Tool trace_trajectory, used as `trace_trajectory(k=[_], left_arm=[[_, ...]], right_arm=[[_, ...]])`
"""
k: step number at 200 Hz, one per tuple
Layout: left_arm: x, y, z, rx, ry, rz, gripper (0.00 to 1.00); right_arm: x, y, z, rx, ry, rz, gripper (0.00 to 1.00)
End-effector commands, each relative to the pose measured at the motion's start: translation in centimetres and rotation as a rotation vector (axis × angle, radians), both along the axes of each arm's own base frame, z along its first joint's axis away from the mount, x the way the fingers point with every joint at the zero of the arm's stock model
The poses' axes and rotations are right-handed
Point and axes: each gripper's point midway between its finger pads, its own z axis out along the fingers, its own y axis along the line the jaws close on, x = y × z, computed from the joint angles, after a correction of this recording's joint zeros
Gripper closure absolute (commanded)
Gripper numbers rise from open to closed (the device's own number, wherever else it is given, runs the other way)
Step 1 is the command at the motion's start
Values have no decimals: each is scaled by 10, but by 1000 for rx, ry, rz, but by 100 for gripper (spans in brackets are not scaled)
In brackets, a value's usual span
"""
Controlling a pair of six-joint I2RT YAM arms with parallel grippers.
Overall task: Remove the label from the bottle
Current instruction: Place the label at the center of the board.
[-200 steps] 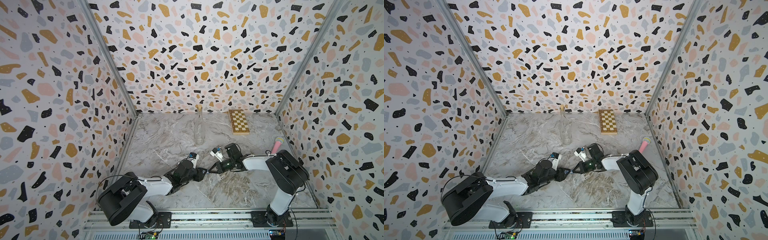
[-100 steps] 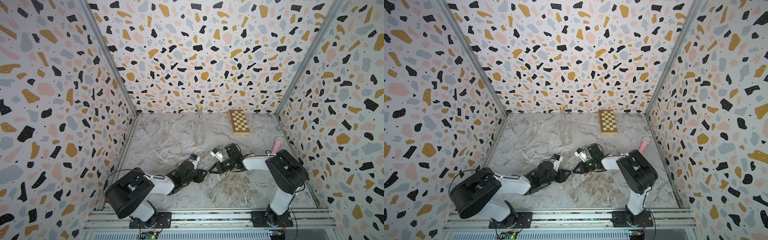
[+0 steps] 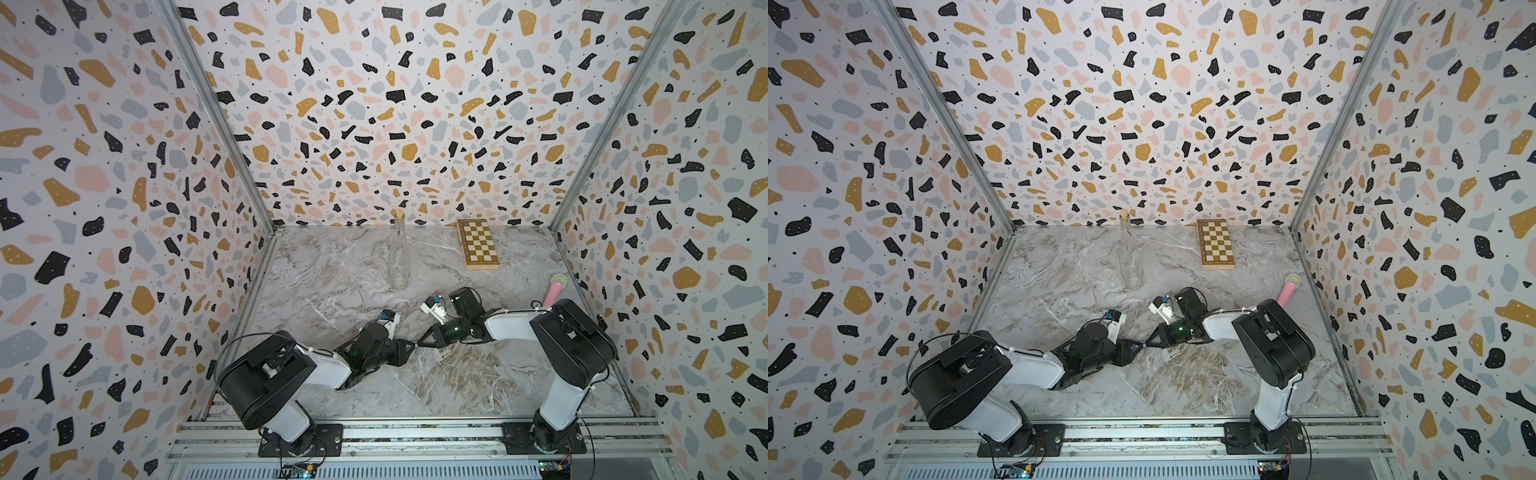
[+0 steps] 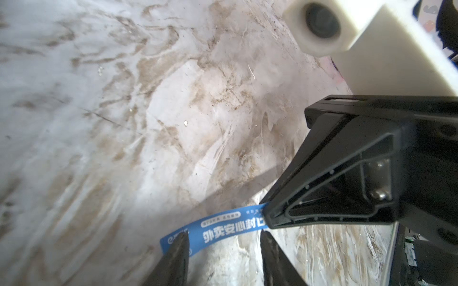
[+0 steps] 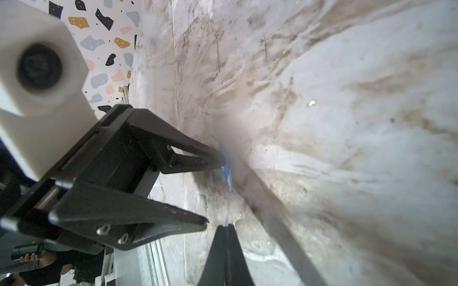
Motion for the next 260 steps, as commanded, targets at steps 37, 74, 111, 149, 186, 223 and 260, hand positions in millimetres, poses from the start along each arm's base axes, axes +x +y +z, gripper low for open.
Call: trace_trajectory(k=[37,74,111,149,186,223,260], left_arm=[[-2,0,2,-31,-16,4,54],[-3,2,0,-24,-11,8,54],[-2,0,-2,-23,-8,5,54],[-2,-2,-5,-27,-1,0,54],[-3,-3,-6,-34,4,-3,55],[-4,-3,-6,-37,7,-8,55],[-4,-8,-6,-45,9,-23,56]], right_arm=[[5,1,6,4,-13,4,94],[4,1,5,3,-13,4,93],[5,1,6,5,-16,4,91],[4,1,7,6,-18,5,83],[5,0,9,2,-34,-4,67],[7,-3,11,-8,-44,-18,59],[10,-8,11,-20,-50,-38,53]])
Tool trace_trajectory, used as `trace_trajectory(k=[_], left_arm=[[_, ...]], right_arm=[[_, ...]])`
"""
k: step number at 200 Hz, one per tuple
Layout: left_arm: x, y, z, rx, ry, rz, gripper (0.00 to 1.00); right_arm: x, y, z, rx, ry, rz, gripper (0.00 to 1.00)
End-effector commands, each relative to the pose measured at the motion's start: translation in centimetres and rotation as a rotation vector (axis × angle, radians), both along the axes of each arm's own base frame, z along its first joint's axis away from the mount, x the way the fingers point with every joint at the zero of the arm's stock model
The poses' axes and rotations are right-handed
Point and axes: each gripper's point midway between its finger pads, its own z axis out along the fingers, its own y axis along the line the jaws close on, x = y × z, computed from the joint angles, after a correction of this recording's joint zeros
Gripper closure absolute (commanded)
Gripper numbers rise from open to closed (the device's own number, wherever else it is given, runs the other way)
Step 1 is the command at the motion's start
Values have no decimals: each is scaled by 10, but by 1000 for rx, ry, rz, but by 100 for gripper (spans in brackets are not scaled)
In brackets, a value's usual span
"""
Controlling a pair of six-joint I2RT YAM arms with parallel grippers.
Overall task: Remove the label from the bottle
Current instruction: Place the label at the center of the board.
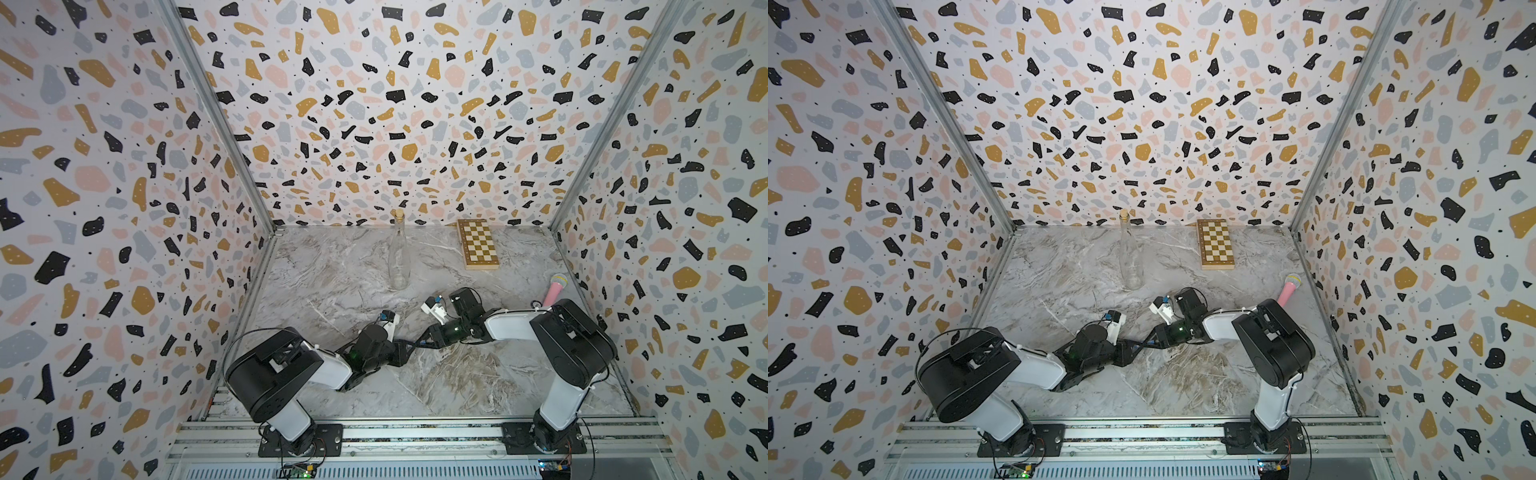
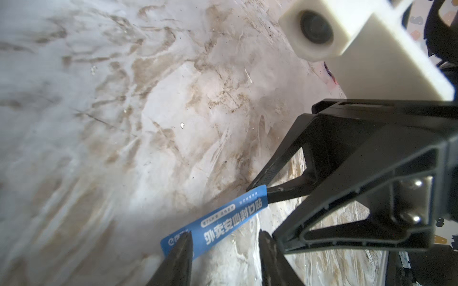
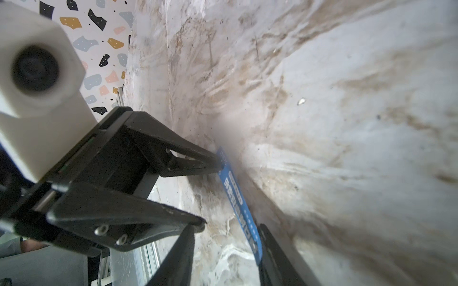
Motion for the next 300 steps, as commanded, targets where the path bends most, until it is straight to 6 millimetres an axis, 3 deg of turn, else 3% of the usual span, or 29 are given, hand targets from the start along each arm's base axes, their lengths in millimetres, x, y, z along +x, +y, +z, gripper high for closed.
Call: trace_trajectory(k=[1,73,251,300], left_arm=[[-5,-4,-4,-4,17,-22,56],[-5,-12,-6,-11,18,-42,56],[-12,-22,-13,-22,41,-75,58],[-10,-23,-1,-52,17,-65,58]], right_arm=[[6,-5,13,-1,-38,-20,53],[6,-8,7,-18,-23,-28,52],[24,-31,18,-25,-52,-115,51],[22,-30,25,-2,-64,-105,55]])
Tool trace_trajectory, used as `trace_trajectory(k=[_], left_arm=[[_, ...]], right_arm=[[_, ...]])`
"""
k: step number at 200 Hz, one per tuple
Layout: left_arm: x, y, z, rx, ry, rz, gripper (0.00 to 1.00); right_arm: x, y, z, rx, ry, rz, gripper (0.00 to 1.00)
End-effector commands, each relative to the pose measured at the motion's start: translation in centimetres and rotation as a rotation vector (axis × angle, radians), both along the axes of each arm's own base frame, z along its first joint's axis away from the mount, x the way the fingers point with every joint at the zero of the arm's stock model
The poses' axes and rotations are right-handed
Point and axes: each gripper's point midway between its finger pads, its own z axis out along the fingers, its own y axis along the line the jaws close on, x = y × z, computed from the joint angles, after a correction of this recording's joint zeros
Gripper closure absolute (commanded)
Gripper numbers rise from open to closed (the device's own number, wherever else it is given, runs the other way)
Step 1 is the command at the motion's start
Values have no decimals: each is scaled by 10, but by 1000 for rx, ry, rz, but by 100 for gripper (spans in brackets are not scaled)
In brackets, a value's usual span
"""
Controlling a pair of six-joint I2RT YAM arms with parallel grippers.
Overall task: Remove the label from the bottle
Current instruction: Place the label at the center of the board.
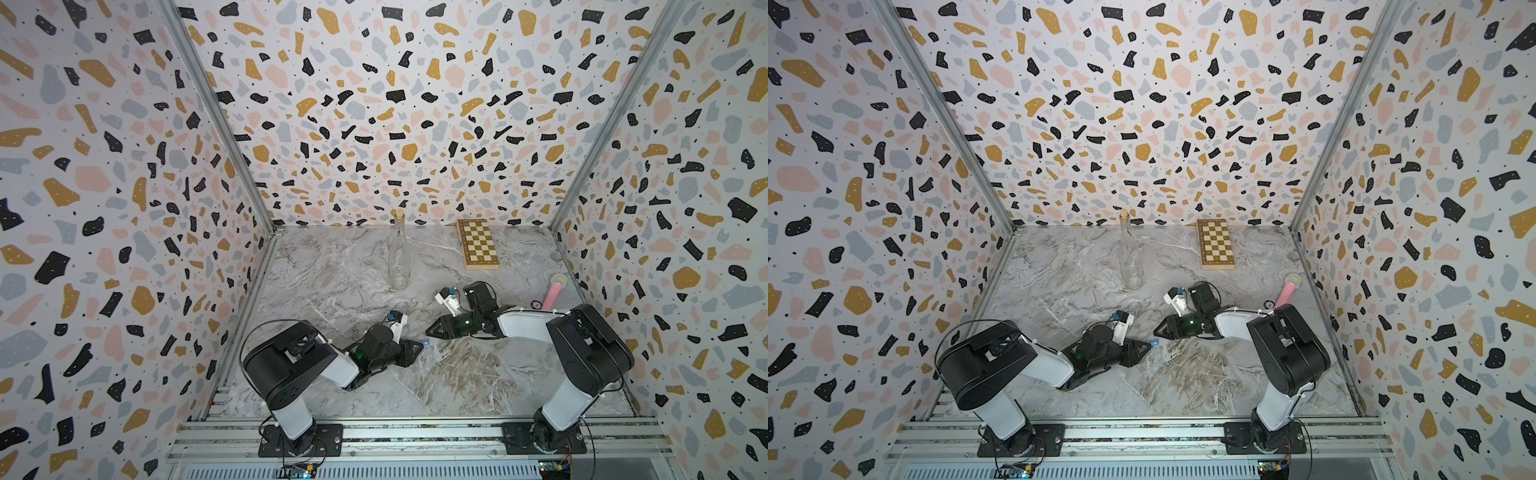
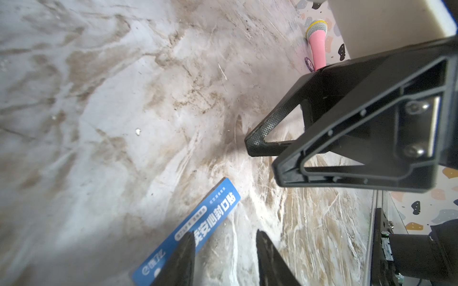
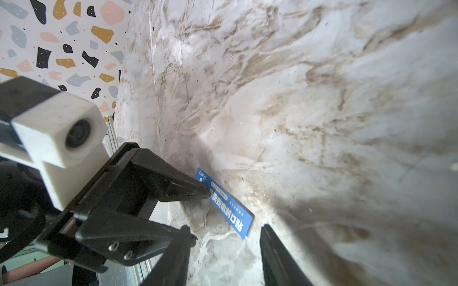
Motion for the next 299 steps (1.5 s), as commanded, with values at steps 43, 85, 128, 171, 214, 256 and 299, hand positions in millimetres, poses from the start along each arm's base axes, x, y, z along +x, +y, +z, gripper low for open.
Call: trace_trajectory(k=[43,85,128,171,214,256,299], left_arm=[[2,1,33,-10,-56,9,58],[5,-1,34,-5,-71,6,57],[1,-1,20,-18,-35,9,58],[-3,4,8,1,-13,14,58],[-7,11,0,19,1,25,58],[-6,9,-2,11,4,24,58],[-6,9,-5,2,12,27,58]], right_arm=[[-11,9,21,37,-47,47,62],[-19,22,18,43,-40,82,66],[-20,26,11,35,-23,86,70],[-22,24,3,24,-9,84,71],[-24,24,0,24,1,88,74],[-27,25,-4,24,12,94,76],[-30,26,-11,19,29,100,76]])
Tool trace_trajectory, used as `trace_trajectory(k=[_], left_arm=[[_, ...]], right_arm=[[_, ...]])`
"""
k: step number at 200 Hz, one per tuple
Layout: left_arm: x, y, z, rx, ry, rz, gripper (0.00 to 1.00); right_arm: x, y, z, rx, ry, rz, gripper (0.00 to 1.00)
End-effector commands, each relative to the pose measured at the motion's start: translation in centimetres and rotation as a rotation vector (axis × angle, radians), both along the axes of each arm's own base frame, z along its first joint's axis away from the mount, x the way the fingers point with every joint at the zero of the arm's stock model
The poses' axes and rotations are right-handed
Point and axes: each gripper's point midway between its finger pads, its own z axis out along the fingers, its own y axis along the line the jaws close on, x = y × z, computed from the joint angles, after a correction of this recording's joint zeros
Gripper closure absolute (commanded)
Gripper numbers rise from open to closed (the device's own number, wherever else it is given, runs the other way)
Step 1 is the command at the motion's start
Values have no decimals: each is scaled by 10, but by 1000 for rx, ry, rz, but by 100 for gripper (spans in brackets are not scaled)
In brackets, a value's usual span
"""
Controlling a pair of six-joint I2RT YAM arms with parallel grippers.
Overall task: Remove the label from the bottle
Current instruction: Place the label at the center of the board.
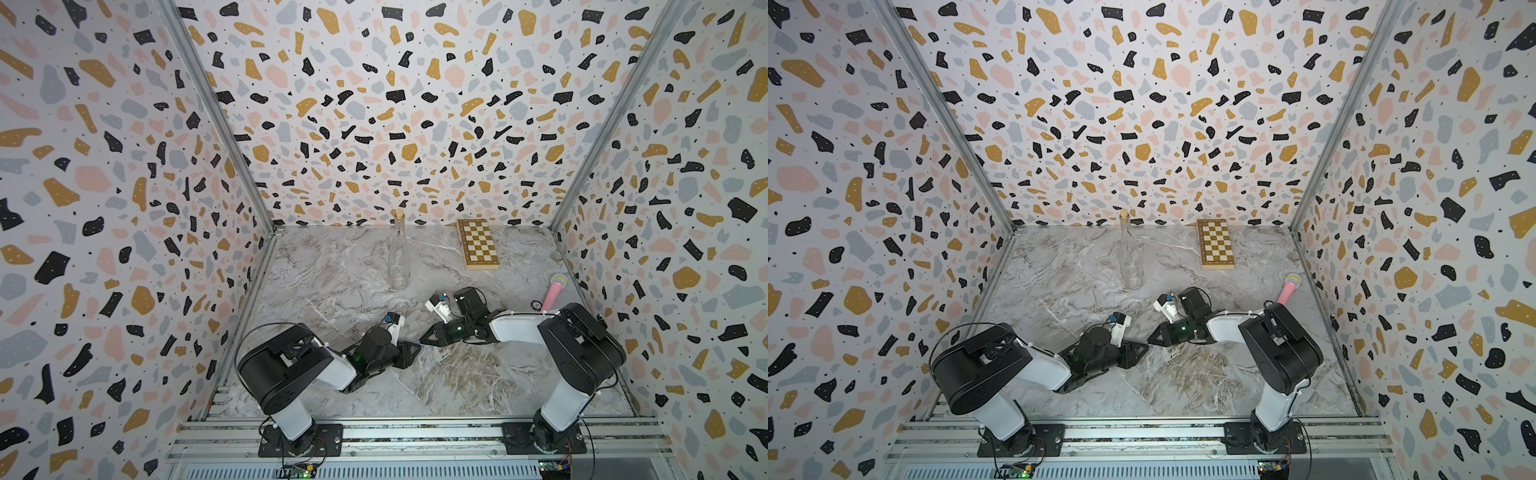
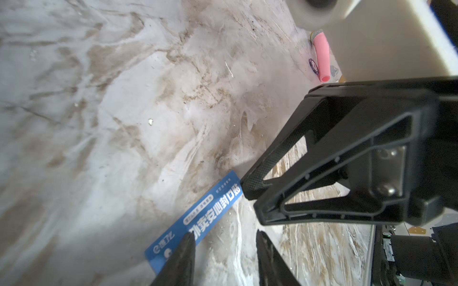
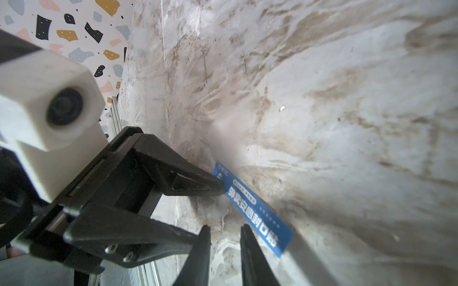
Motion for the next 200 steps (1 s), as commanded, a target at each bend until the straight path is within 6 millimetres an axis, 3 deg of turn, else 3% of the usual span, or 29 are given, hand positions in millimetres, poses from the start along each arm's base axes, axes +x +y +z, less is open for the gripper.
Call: trace_trajectory(k=[1,73,127,152,173,200], left_arm=[[-3,2,-4,-4,10,3,58],[-6,5,-2,-8,5,5,58],[-5,5,5,-15,-10,4,58],[-4,7,18,-16,-36,6,58],[0,13,41,25,-91,14,55],[11,49,76,184,-208,114,38]], right_arm=[[-6,2,-3,9,17,14,76],[-8,2,-15,-6,38,14,76],[-3,1,-12,-18,30,7,76],[3,5,21,17,-31,9,75],[12,3,54,33,-117,-9,74],[38,-24,75,13,-295,-131,65]])
